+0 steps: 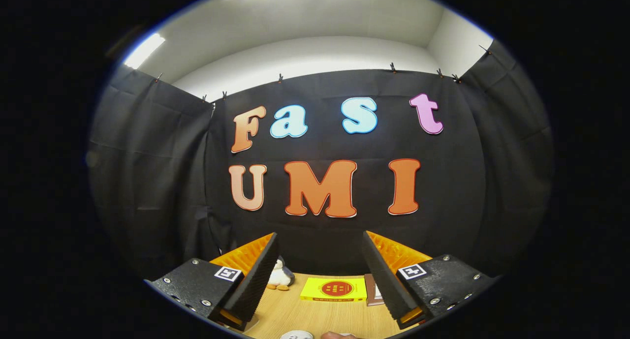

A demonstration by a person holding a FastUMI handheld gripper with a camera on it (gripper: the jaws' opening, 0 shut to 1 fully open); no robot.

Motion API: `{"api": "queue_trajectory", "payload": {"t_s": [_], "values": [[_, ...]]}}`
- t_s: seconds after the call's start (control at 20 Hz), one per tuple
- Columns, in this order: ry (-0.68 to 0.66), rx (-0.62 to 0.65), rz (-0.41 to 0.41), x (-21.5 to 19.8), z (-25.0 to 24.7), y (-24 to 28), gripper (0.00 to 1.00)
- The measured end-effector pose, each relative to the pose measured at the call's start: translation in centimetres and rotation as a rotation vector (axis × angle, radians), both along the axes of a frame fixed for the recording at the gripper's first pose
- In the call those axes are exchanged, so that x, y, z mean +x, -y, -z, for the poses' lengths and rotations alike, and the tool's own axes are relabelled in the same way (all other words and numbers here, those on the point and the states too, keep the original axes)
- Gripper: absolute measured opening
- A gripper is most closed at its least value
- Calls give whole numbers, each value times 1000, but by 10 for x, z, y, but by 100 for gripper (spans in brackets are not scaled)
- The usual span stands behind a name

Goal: Open the storage box then place both shoes into the box .Put the left shoe in first, then the right shoe, with the right side of both shoes facing outward in a uniform manner.

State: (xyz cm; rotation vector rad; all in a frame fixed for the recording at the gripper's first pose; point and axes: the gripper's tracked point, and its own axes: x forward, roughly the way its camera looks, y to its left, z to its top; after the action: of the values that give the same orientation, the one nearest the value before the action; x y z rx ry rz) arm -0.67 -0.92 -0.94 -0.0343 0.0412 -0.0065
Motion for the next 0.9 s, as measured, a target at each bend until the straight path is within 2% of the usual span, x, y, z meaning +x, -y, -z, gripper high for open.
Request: {"api": "queue_trajectory", "payload": {"t_s": [0.35, 0.65, 0.9], "values": [[-122, 50, -57, -4, 41, -20, 100], [-302, 155, -210, -14, 103, -68, 99], [-503, 214, -283, -26, 170, -97, 98]]}}
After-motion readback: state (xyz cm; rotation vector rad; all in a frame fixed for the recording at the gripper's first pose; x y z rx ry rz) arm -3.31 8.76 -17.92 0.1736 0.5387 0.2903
